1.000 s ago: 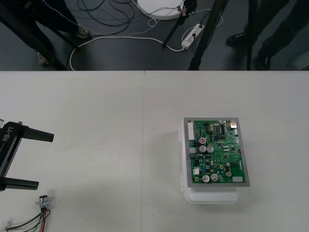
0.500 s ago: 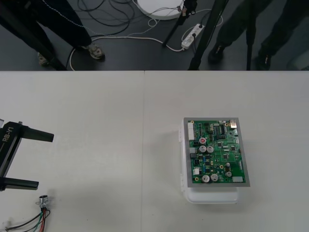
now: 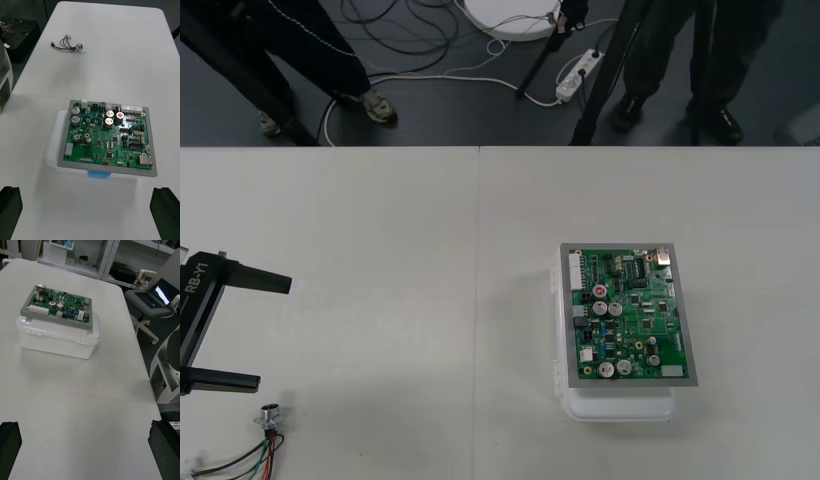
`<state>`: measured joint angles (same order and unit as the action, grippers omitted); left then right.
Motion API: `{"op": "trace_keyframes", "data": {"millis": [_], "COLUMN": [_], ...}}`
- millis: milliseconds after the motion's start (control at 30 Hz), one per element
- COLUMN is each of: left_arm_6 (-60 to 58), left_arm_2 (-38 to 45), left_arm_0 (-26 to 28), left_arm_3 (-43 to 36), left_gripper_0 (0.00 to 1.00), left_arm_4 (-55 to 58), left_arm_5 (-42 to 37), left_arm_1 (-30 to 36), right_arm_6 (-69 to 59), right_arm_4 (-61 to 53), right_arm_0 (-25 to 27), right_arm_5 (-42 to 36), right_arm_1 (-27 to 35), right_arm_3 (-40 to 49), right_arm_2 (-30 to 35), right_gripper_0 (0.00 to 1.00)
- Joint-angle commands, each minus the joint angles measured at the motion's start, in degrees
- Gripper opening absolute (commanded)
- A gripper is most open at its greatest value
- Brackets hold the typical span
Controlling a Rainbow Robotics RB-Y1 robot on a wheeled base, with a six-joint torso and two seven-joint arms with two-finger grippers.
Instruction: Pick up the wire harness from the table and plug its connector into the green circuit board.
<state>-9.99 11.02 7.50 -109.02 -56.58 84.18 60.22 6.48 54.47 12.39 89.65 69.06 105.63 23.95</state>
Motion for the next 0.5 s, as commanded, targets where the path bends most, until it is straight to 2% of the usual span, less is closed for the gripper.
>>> {"op": "trace_keyframes", "data": {"millis": [33,500], "left_arm_6": [2.25,2.25], "left_arm_2": [1.72,1.72], "left_arm_0": [-0.11,-0.11], "left_arm_3": [-0.93,-0.93], "left_gripper_0": [1.00,1.00], "left_arm_4": [-0.20,-0.20], "left_arm_5": [1.33,1.33], "left_arm_1": [2.18,2.18], "right_arm_6": [-1.56,-1.56], "right_arm_4": [-0.95,-0.95], "right_arm_0": [0.44,0.44], "right_arm_5": [0.35,0.35], "right_arm_1": [1.26,1.26], "right_arm_3": [-0.07,-0.07], "right_arm_2": [-0.49,-0.49], "right_gripper_0": [1.00,1.00]}}
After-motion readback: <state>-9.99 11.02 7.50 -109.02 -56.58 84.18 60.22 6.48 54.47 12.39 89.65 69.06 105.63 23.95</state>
